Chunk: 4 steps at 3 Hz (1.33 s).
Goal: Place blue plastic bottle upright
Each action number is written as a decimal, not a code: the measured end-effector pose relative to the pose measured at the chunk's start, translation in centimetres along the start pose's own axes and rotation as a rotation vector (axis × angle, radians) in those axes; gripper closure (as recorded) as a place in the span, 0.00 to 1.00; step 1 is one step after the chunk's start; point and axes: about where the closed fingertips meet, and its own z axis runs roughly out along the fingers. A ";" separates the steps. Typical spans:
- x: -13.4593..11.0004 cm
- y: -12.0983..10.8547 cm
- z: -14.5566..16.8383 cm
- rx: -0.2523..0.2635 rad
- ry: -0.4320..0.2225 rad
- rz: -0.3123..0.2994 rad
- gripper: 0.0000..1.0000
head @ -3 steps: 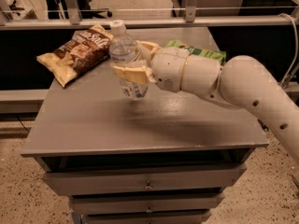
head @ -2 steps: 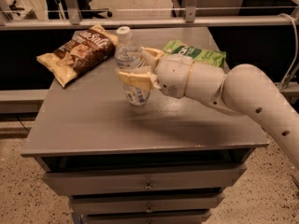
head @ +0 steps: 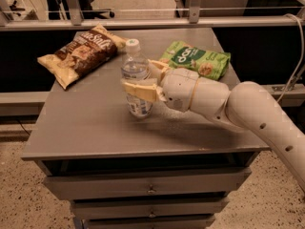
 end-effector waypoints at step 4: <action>-2.4 -1.0 -5.0 0.029 0.109 -0.053 0.00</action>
Offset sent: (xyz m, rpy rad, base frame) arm -0.0115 -0.0257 -0.0123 0.0069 0.0139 -0.0209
